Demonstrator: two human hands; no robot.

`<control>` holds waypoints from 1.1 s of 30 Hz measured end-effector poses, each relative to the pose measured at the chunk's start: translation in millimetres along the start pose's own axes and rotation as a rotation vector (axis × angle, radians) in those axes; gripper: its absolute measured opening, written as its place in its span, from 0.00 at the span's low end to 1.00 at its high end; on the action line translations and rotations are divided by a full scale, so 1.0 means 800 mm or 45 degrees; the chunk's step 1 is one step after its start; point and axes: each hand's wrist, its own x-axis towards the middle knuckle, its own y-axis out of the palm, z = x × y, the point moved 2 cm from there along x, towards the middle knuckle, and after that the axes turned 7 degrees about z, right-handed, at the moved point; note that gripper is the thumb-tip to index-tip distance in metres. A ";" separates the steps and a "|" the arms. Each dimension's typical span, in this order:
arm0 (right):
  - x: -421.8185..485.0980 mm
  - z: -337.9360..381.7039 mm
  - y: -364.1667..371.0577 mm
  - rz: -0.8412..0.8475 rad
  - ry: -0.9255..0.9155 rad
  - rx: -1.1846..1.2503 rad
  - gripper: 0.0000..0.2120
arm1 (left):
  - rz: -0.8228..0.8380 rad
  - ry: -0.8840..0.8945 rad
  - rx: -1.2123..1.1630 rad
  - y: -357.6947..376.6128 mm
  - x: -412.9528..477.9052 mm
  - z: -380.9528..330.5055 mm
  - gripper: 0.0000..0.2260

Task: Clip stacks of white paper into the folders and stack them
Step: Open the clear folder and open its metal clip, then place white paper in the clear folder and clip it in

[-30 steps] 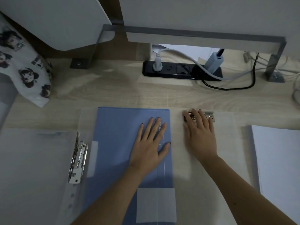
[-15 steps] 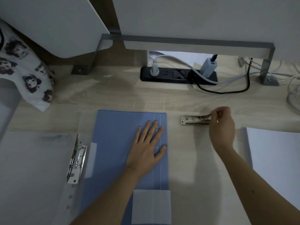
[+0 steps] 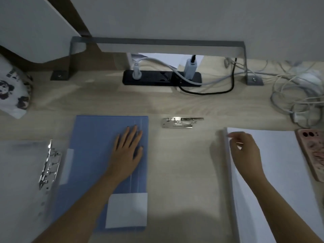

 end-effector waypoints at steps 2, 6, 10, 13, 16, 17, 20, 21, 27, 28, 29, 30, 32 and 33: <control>-0.027 -0.026 -0.024 0.047 0.043 -0.062 0.09 | 0.029 -0.166 -0.283 -0.006 -0.007 -0.033 0.28; -0.078 -0.065 -0.054 0.123 0.116 -0.100 0.11 | -0.062 -0.313 -0.860 -0.018 -0.038 -0.139 0.23; -0.107 -0.088 -0.058 0.169 0.074 -0.103 0.16 | 0.243 -0.361 -1.314 0.001 -0.054 -0.253 0.15; -0.116 -0.104 -0.052 0.209 0.092 -0.122 0.17 | 0.513 -0.483 -1.518 0.023 -0.056 -0.313 0.18; -0.119 -0.115 -0.044 0.241 0.082 -0.215 0.17 | 0.603 -0.608 -1.517 0.037 -0.054 -0.335 0.21; -0.119 -0.118 -0.043 0.245 0.069 -0.238 0.17 | 0.614 -0.660 -1.495 0.041 -0.053 -0.340 0.20; -0.118 -0.122 -0.044 0.255 0.049 -0.253 0.17 | 0.667 -0.794 -1.478 0.044 -0.045 -0.347 0.13; -0.117 -0.123 -0.045 0.251 0.041 -0.251 0.17 | 0.663 -0.801 -1.461 0.043 -0.042 -0.348 0.10; -0.113 -0.127 -0.046 0.274 0.009 -0.211 0.17 | 0.627 -0.754 -1.368 0.042 -0.029 -0.356 0.10; -0.112 -0.124 -0.048 0.280 0.007 -0.196 0.17 | 0.607 -0.773 -1.334 0.042 -0.029 -0.358 0.10; -0.110 -0.125 -0.050 0.284 0.005 -0.161 0.17 | 0.574 -0.782 -1.306 0.046 -0.030 -0.359 0.09; -0.109 -0.126 -0.053 0.287 0.008 -0.107 0.17 | 0.535 -0.782 -1.279 0.049 -0.033 -0.360 0.07; -0.104 -0.133 -0.069 0.174 0.014 0.044 0.18 | 0.465 -0.732 -1.224 0.053 -0.041 -0.366 0.04; -0.101 -0.141 -0.080 0.081 0.026 0.060 0.18 | 0.444 -0.683 -1.210 0.056 -0.046 -0.368 0.03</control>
